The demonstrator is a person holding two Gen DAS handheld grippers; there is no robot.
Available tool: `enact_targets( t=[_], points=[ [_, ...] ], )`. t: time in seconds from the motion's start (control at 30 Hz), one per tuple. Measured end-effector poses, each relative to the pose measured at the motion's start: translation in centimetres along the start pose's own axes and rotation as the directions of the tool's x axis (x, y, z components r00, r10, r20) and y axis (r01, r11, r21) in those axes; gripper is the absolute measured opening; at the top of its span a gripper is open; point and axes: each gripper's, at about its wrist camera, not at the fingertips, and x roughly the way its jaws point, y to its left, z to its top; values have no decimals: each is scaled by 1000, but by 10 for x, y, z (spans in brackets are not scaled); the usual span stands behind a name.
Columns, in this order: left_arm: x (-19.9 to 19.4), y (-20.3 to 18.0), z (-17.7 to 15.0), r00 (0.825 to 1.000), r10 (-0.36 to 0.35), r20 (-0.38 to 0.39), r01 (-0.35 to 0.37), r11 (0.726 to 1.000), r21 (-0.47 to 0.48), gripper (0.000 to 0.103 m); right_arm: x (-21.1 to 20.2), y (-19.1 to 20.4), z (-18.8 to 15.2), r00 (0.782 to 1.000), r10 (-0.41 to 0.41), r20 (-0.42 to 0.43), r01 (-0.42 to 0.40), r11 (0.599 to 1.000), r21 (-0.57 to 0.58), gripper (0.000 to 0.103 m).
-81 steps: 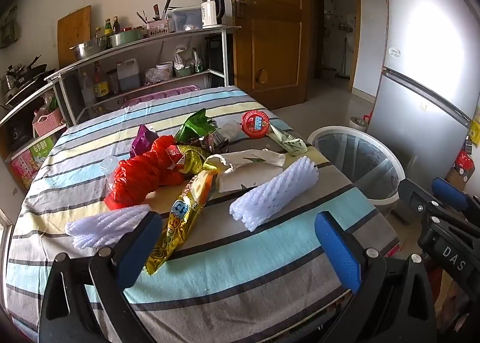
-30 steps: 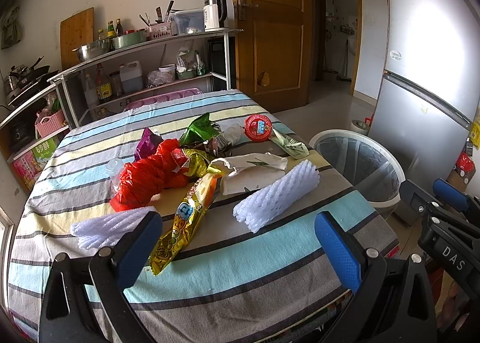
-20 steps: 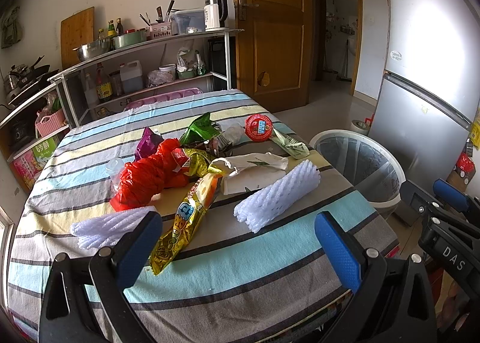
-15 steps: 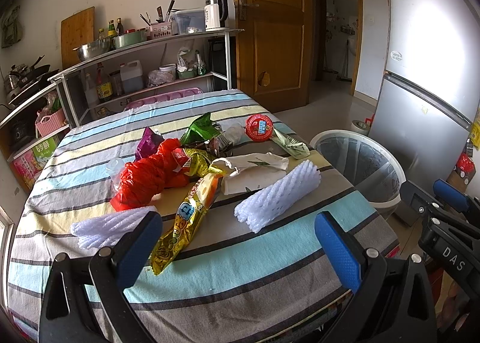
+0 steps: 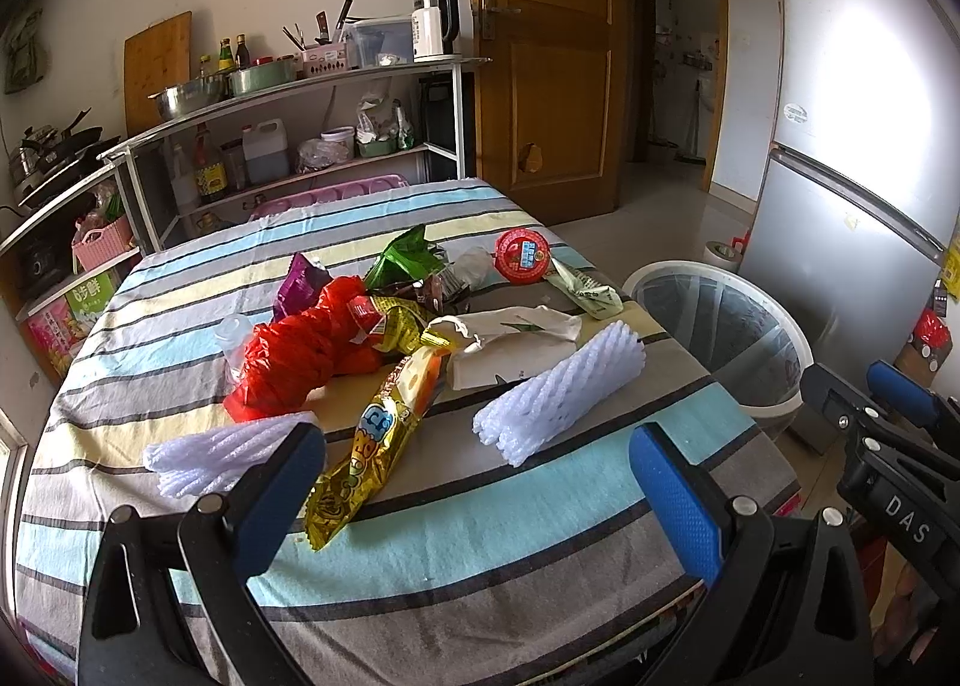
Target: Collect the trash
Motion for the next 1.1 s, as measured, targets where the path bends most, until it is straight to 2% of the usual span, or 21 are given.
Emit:
enact_targets(
  t=[0.17,0.3,0.4,0.57,0.7,0.77,1.03,1.1],
  points=[
    [-2,7,0,1000,4,5,-4,1000,-13,103,2,8,2,997,70,8,-70,997,-20,71],
    [-3,28,-3,1000,4,2,-3,998,-59,103,15,22,2,986,162,-32,-164,985,-48,71],
    [-1,48,-6,1000,7,-18,-9,996,-87,103,31,34,5,970,236,-65,-239,970,-41,71],
    [0,91,-16,997,74,-29,-77,989,-123,103,58,56,10,934,327,-144,-334,942,-25,71],
    [8,122,-21,993,96,-64,-105,983,-151,103,80,72,13,915,353,-197,-360,933,-3,71],
    [13,134,-21,991,105,-87,-117,982,-147,103,88,78,14,918,335,-213,-341,940,7,71],
    [36,147,-19,989,89,-116,-96,994,-56,103,107,92,21,912,332,-242,-338,941,17,71],
    [41,150,-18,991,64,-115,-70,996,-49,103,110,93,23,904,344,-254,-350,937,25,71]
  ],
)
